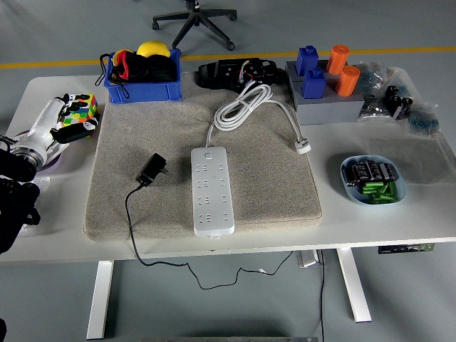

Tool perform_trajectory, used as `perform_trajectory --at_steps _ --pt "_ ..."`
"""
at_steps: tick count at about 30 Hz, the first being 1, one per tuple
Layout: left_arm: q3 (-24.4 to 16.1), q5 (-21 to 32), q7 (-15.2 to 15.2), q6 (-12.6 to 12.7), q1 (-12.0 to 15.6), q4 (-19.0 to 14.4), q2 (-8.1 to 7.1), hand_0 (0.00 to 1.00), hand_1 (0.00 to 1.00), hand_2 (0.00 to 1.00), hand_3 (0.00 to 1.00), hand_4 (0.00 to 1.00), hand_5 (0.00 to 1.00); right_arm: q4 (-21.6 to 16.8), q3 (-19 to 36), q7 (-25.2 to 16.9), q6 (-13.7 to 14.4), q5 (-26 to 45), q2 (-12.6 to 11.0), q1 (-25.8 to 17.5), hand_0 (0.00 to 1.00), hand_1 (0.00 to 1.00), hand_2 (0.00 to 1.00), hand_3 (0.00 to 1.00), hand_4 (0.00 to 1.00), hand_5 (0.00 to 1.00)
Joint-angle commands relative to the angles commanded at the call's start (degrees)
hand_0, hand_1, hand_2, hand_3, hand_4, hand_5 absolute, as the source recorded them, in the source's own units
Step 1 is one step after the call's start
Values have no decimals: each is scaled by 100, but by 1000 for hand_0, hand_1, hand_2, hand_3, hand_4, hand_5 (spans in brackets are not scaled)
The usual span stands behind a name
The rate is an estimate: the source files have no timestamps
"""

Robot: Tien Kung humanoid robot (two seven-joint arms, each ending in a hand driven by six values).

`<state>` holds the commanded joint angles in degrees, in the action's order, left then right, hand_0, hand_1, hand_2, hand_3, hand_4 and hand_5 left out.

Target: Pull the plug out,throw it away,press the button

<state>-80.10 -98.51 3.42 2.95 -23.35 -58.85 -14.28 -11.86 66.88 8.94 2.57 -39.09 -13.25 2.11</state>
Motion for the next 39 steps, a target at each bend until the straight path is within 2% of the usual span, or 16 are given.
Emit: perform_trajectory --at_steps 15,32,39 --pt "57 14 21 -10 26 2 231 809 787 748 784 651 257 -7 11 -6 -13 2 -7 27 750 666 656 620 669 508" --pt "-12 35 11 -30 83 -1 234 802 777 743 781 641 224 -14 11 3 -7 -13 -14 52 750 666 656 620 669 507" --pt "-111 67 9 -48 -36 25 225 796 773 741 777 638 221 -13 -244 18 -35 64 -25 226 750 666 656 621 669 508"
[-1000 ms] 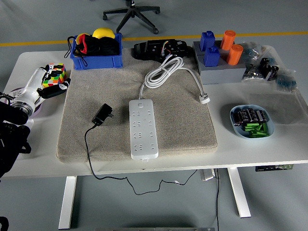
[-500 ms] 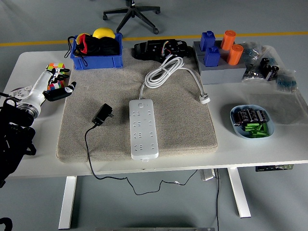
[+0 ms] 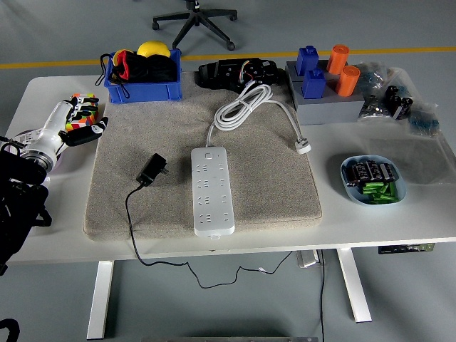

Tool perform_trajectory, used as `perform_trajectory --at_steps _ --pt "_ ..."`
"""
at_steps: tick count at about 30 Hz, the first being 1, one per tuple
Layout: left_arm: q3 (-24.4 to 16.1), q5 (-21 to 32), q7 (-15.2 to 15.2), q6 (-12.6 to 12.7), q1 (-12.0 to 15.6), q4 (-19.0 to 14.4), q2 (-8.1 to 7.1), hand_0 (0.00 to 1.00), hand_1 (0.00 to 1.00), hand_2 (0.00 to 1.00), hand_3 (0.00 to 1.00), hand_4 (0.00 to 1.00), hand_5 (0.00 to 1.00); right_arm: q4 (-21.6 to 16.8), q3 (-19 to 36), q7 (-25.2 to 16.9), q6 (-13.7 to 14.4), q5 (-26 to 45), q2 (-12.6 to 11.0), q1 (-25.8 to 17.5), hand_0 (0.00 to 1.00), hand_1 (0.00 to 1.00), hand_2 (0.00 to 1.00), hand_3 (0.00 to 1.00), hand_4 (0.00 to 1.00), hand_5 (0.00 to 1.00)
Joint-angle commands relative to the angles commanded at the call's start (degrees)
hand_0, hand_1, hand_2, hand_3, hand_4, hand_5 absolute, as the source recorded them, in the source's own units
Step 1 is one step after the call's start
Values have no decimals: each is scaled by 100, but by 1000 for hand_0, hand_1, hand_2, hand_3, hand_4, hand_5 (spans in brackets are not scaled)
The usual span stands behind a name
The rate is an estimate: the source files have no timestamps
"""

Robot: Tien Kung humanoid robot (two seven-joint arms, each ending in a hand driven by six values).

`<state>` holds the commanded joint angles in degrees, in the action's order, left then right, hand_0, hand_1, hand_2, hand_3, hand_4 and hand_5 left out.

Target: Pull the plug out,throw it away,press the button

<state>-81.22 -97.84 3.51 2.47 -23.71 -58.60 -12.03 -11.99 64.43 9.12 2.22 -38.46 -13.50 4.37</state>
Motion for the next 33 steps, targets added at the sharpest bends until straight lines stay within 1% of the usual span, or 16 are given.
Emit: perform_trajectory --at_steps 4,9,15,22,30,33 --pt "46 2 2 -2 113 -13 16 795 772 738 775 637 217 -5 29 24 41 -21 -57 -111 750 666 656 620 668 508" --pt "6 3 6 -8 214 -53 51 794 767 737 774 637 218 -1 78 21 36 -51 -21 -162 750 666 656 620 669 507" --pt "27 -5 27 -19 205 -65 67 791 761 737 774 637 220 -10 102 -1 29 -42 20 -135 750 666 656 620 669 508" --pt "12 4 25 -28 182 -65 63 788 759 735 773 636 220 -4 97 12 26 -36 -18 -116 751 666 656 621 669 508" --pt "-78 -15 36 -41 247 -120 94 786 753 734 771 636 220 -5 78 20 25 -34 -31 -159 750 666 656 621 669 508" --pt "-42 -11 38 -39 230 -152 72 786 753 732 771 635 221 -11 74 17 28 -31 -35 -154 750 666 656 621 669 508"
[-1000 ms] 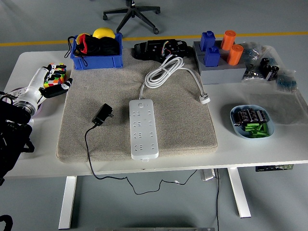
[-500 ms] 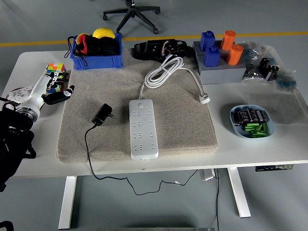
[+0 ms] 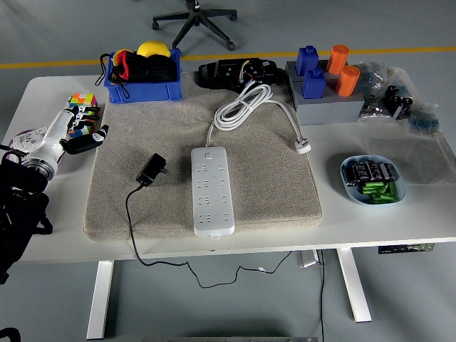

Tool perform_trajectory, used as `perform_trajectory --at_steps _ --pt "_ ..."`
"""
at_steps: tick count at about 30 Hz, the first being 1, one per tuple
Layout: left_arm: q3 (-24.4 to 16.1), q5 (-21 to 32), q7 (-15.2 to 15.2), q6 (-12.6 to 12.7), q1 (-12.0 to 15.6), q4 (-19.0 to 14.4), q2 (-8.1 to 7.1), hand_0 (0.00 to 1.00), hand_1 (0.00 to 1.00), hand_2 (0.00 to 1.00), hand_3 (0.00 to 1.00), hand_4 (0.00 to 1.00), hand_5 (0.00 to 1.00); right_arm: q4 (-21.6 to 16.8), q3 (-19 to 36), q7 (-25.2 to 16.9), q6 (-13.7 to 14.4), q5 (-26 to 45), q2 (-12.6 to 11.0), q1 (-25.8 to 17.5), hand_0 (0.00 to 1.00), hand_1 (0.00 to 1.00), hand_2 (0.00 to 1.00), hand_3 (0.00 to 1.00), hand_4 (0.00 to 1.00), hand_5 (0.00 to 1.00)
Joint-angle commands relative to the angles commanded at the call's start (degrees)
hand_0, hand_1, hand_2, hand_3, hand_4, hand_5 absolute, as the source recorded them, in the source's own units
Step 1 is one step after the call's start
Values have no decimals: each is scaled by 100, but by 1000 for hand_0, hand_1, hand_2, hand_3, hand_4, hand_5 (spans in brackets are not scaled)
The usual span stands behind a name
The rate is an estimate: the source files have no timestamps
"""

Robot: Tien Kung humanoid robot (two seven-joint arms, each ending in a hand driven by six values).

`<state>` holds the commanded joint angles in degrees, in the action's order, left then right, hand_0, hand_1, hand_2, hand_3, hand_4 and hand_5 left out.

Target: Pull the plug out,throw it away,press the button

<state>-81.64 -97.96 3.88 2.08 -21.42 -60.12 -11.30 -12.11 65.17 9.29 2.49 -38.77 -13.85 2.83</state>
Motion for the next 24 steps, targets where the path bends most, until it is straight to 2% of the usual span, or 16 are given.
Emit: perform_trajectory --at_steps 24 --pt "55 -11 58 -52 73 -40 49 782 742 729 768 631 228 -5 48 -4 26 -24 -10 -20 750 666 656 621 669 509"
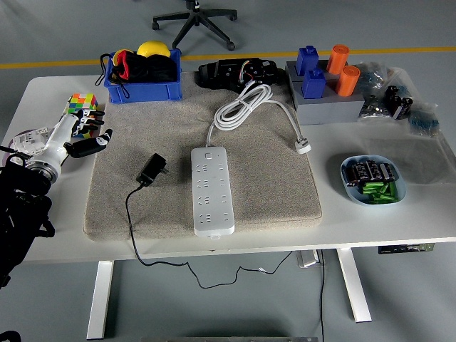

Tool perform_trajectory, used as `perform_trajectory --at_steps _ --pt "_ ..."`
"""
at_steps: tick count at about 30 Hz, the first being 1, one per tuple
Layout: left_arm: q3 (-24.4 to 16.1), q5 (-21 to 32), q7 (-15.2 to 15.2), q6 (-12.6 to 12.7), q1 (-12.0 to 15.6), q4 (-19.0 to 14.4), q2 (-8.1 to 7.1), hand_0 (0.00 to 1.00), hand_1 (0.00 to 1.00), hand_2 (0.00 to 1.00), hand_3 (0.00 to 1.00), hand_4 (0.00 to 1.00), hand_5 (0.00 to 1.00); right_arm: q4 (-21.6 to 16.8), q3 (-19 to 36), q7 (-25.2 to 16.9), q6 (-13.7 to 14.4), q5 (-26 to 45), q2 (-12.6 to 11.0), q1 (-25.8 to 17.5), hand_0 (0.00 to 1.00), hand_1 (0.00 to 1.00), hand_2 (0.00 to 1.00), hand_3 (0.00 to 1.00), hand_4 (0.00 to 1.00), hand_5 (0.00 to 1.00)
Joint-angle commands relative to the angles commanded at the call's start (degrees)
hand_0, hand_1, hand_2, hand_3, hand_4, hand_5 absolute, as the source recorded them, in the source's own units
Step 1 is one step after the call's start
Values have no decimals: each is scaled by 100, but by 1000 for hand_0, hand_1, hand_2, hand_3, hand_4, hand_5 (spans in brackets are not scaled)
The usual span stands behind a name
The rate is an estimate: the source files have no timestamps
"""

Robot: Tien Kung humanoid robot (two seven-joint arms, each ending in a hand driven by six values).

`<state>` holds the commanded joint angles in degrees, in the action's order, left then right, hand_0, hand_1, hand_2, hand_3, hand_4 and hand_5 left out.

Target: Pull the plug out,throw it away,press the button

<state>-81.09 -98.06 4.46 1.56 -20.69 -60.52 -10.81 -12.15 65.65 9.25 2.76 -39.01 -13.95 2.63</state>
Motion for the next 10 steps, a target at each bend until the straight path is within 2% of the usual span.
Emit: perform_trajectory --at_steps 10 --pt "-8 -7 21 -28 21 -6 30 781 739 728 767 632 230 4 36 -21 -5 -6 48 -27 749 666 656 621 669 510"
